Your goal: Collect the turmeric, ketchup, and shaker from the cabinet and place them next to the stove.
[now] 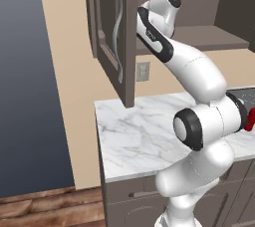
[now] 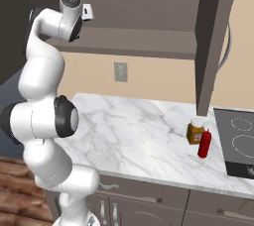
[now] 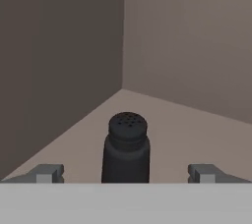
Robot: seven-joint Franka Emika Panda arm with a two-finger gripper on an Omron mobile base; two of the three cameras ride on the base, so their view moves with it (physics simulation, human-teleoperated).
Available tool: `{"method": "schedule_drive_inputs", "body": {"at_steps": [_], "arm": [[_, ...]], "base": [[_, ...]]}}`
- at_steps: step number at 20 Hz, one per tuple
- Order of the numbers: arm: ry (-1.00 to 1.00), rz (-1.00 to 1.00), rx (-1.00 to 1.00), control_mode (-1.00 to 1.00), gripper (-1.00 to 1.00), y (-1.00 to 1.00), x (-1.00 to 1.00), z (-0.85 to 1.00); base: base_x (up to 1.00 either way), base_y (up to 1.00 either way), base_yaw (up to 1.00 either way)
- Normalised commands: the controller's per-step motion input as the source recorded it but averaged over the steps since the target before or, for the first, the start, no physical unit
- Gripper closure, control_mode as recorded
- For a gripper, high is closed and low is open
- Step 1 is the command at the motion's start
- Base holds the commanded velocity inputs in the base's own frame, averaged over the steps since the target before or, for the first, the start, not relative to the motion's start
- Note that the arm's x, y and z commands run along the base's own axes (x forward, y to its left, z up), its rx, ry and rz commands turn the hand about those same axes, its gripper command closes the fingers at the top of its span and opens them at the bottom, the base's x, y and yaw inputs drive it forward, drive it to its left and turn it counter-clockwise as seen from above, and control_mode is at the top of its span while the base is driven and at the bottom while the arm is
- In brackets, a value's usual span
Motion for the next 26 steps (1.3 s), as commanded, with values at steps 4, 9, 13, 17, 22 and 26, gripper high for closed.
{"method": "schedule_drive_inputs", "body": {"at_steps": [4, 9, 13, 17, 22, 26], "arm": [[0.02, 0.01, 0.01, -1.0, -1.0, 0.02, 0.14, -0.14], [0.03, 0.0, 0.0, -1.0, -1.0, 0.08, 0.13, -0.11], [0.03, 0.0, 0.0, -1.0, -1.0, 0.18, 0.12, -0.1], [0.04, 0.0, 0.0, -1.0, -1.0, 0.14, 0.15, -0.09], [0.01, 0.01, 0.01, -1.0, 1.0, 0.03, 0.2, -0.1], [0.0, 0.01, 0.01, -1.0, 1.0, 0.0, 0.18, -0.12]], "base": [[0.0, 0.0, 0.0], [0.0, 0.0, 0.0], [0.0, 0.0, 0.0], [0.0, 0.0, 0.0], [0.0, 0.0, 0.0], [0.0, 0.0, 0.0]]}}
